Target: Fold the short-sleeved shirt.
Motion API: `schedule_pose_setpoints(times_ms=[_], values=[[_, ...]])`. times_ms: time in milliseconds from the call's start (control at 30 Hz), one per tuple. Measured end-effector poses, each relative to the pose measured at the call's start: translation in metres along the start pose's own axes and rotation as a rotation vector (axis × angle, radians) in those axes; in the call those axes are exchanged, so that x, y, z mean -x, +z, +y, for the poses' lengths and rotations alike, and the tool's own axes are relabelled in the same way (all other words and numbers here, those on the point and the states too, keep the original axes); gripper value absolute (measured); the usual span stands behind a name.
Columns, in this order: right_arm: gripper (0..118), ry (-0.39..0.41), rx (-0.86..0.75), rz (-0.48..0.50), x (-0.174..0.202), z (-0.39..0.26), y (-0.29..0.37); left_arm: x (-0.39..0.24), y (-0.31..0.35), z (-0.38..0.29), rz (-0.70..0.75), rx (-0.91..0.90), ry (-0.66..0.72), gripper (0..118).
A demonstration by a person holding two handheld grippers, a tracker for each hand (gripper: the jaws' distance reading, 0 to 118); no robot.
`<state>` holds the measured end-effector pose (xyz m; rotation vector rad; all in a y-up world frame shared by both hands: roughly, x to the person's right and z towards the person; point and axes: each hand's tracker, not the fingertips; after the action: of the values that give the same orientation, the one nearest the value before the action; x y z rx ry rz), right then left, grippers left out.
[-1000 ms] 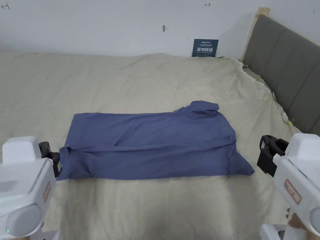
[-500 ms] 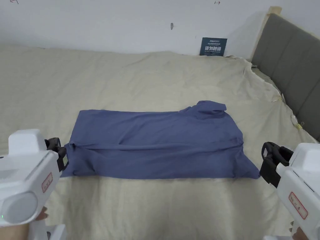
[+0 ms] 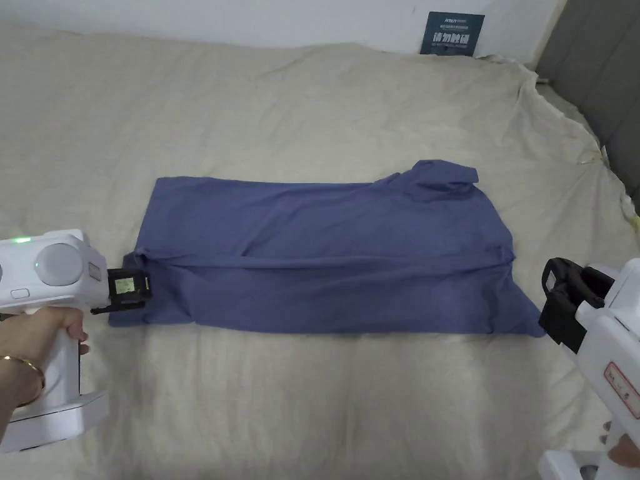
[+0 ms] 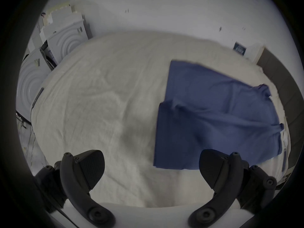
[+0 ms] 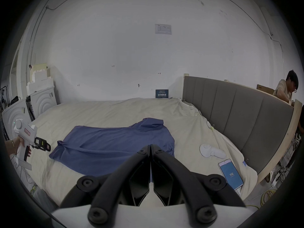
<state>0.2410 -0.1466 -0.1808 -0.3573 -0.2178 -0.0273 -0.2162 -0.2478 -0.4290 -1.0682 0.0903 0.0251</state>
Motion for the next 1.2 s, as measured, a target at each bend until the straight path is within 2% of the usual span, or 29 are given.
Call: schedule_pose_setpoints(times_ms=[100,133,200,233,267,333,367,467,533,633,733,767,800,833,867,900,933,967,1033,1100,1200], values=[[0,0.0,0.021,0.003,0.002,-0.002,-0.007,-0.002,-0.014,-0.002,-0.004,0.039,0.025,71],[0,-0.003,0.029,0.004,0.003,-0.002,-0.009,-0.004,-0.018,-0.003,0.003,0.042,0.032,54],[0,-0.008,0.044,0.009,0.003,-0.003,-0.012,-0.011,-0.023,-0.007,0.001,0.061,0.008,40],[0,-0.008,0.048,0.009,0.003,-0.004,-0.013,-0.014,-0.025,-0.01,-0.041,0.088,-0.013,40],[0,-0.005,0.052,0.006,0.004,-0.004,-0.014,-0.017,-0.023,-0.011,-0.064,0.073,-0.01,26],[0,-0.003,0.057,0.003,0.0,-0.006,-0.016,-0.023,-0.022,-0.009,-0.04,0.069,-0.023,5],[0,-0.006,0.061,0.003,-0.001,-0.006,-0.018,-0.025,-0.022,-0.009,-0.043,0.081,-0.051,2],[0,-0.015,0.071,-0.001,-0.008,-0.002,-0.021,-0.022,-0.014,-0.005,-0.045,0.072,-0.049,0],[0,-0.03,0.096,0.005,-0.016,0.005,-0.028,-0.016,0.002,-0.005,-0.071,0.005,-0.008,0],[0,-0.092,0.193,0.052,-0.035,0.02,-0.048,-0.008,0.024,-0.006,-0.104,-0.068,0.02,0],[2,-0.06,0.291,0.02,-0.053,0.033,-0.084,-0.004,0.033,-0.006,-0.1,-0.092,0.032,0],[11,-0.071,0.336,0.013,-0.059,0.035,-0.096,-0.003,0.035,-0.005,-0.097,-0.099,0.032,0],[38,-0.086,0.4,0.029,-0.065,0.037,-0.111,-0.003,0.036,-0.004,-0.094,-0.102,0.03,0],[86,-0.102,0.481,0.038,-0.071,0.037,-0.127,-0.002,0.036,-0.003,-0.093,-0.104,0.033,0],[113,-0.109,0.541,0.032,-0.076,0.035,-0.14,-0.002,0.035,-0.002,-0.094,-0.105,0.036,0],[116,-0.117,0.615,0.02,-0.08,0.029,-0.155,-0.001,0.034,-0.002,-0.096,-0.104,0.044,0],[111,-0.126,0.65,0.012,-0.085,0.021,-0.163,0.0,0.034,-0.001,-0.097,-0.101,0.051,0],[111,-0.139,0.67,0.004,-0.088,0.013,-0.176,0.001,0.033,-0.002,-0.099,-0.097,0.056,0],[111,-0.125,0.791,-0.107,-0.093,-0.008,-0.198,0.001,0.031,-0.003,-0.099,-0.089,0.06,0],[110,-0.131,0.826,-0.113,-0.095,-0.019,-0.193,0.001,0.029,-0.005,-0.098,-0.083,0.058,0],[103,-0.155,0.811,-0.16,-0.098,-0.038,-0.2,0.001,0.023,-0.005,-0.094,-0.07,0.059,0]])
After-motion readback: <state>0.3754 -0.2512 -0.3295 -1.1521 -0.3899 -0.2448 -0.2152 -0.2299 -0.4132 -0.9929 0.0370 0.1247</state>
